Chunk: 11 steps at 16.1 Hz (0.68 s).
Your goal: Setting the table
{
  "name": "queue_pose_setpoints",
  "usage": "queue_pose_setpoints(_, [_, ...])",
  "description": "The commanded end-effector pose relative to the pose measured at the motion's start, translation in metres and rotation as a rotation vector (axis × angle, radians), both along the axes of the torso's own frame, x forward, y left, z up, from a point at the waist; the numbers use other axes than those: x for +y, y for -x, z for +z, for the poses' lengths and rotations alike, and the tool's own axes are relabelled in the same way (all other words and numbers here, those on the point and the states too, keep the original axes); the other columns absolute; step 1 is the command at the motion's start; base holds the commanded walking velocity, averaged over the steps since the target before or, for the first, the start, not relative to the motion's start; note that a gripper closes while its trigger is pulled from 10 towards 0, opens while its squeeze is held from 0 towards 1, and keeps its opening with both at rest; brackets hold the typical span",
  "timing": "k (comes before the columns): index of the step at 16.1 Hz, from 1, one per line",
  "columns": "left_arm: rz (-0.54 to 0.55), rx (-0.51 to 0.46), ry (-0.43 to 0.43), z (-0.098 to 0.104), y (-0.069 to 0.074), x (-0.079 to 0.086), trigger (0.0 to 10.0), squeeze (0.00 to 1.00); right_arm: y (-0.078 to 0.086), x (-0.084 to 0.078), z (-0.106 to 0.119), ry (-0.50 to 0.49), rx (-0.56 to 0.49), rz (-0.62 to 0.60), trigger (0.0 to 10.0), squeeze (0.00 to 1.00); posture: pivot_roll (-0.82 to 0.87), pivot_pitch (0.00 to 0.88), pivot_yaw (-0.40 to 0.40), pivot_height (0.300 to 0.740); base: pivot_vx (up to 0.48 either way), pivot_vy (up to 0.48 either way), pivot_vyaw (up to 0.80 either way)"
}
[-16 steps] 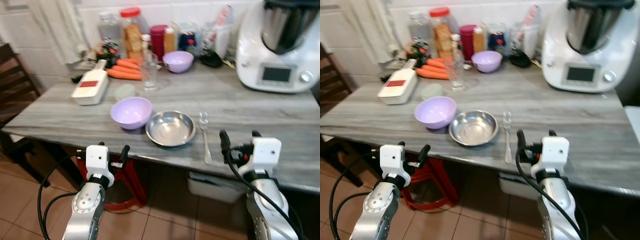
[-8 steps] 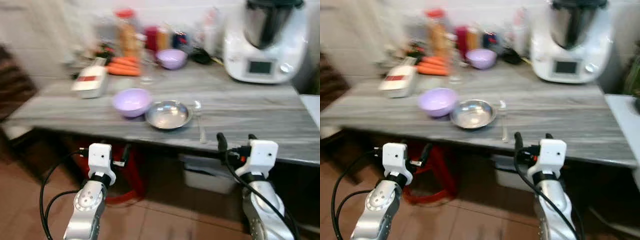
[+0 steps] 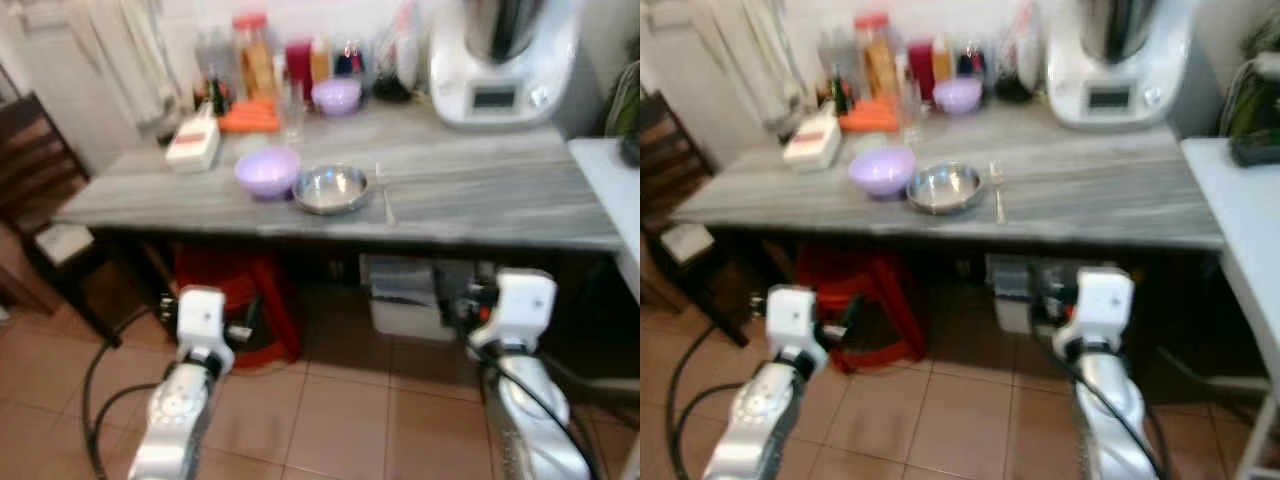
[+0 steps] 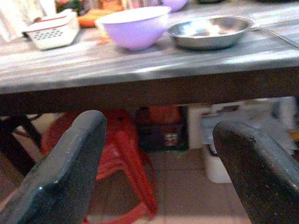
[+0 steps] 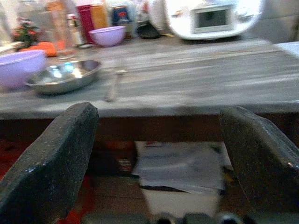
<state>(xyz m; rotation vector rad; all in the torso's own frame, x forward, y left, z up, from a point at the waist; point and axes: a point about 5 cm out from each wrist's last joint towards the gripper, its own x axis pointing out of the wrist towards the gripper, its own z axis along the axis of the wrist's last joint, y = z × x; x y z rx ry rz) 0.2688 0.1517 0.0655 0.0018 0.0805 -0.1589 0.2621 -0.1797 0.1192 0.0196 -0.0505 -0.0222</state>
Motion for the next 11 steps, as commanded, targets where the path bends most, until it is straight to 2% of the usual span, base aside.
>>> queue_pose_setpoints(1, [0.010, -0.011, -0.018, 0.0029, -0.0019, 0.0061, 10.0, 0.00, -0.0020, 0.0038, 0.0028, -0.016, -0.010, 0.003, 10.0, 0.00, -0.04, 0.000, 0.123, 0.740, -0.296, 0.000, 0.00])
queue_pose_setpoints(6, [0.007, -0.023, -0.012, 0.0031, -0.0024, 0.0056, 10.0, 0.00, -0.0036, 0.0025, 0.0015, -0.026, -0.003, -0.005, 10.0, 0.00, -0.04, 0.000, 0.120, 0.740, -0.277, 0.000, 0.00])
queue_pose_setpoints(11, [-0.072, -0.054, 0.038, 0.0090, -0.0022, 0.0023, 10.0, 0.00, -0.0037, 0.0040, 0.0002, -0.036, 0.001, -0.006, 10.0, 0.00, -0.04, 0.000, 0.124, 0.740, 0.000, 0.000, 0.00])
